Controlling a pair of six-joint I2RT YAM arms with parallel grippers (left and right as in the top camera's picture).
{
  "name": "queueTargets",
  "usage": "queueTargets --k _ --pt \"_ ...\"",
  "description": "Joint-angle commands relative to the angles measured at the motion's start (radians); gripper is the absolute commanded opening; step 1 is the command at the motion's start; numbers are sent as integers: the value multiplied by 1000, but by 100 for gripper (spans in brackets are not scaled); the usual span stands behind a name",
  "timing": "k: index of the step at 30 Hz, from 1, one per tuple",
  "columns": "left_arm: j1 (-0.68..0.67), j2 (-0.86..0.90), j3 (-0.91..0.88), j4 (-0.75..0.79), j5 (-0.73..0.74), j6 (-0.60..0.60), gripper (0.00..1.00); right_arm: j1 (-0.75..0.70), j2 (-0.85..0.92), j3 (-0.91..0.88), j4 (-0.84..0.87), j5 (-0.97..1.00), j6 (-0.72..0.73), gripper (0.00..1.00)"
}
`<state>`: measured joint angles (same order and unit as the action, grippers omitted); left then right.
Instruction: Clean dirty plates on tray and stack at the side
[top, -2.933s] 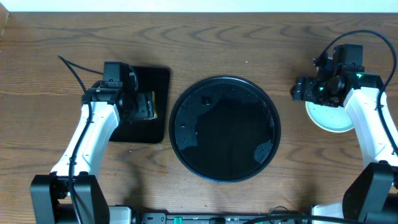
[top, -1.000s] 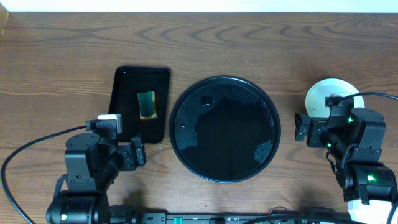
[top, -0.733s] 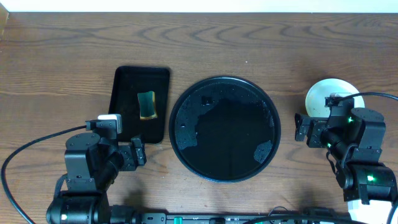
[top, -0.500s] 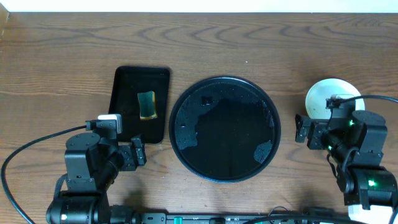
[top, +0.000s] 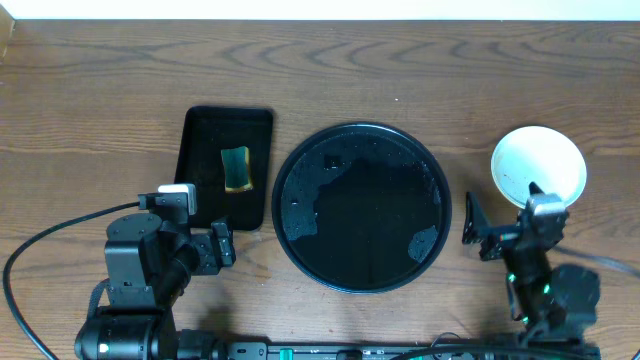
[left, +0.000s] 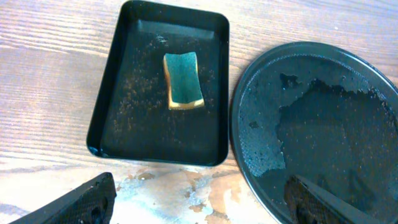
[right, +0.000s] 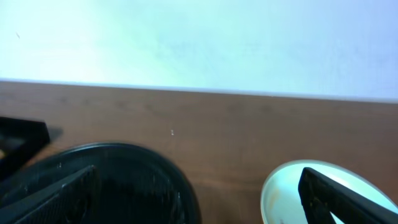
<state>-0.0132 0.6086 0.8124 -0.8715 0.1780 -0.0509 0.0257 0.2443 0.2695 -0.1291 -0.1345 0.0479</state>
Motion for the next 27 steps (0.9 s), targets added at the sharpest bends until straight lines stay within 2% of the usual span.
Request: queueTargets --k 1,11,16,21,27 --pt "1 -2 -4 -2 6 13 87 14 -104 -98 72 2 3 99" --pt "1 -2 -4 -2 6 13 87 -2 -230 -266 283 35 -1 99" --pt "1 -2 -4 -2 6 13 87 -2 -240 -264 232 28 -104 99" --pt "1 -2 -4 -2 6 13 87 -2 -240 -264 58 19 -108 99" --pt "1 -2 -4 -2 6 13 87 -2 -238 -264 65 18 -105 99"
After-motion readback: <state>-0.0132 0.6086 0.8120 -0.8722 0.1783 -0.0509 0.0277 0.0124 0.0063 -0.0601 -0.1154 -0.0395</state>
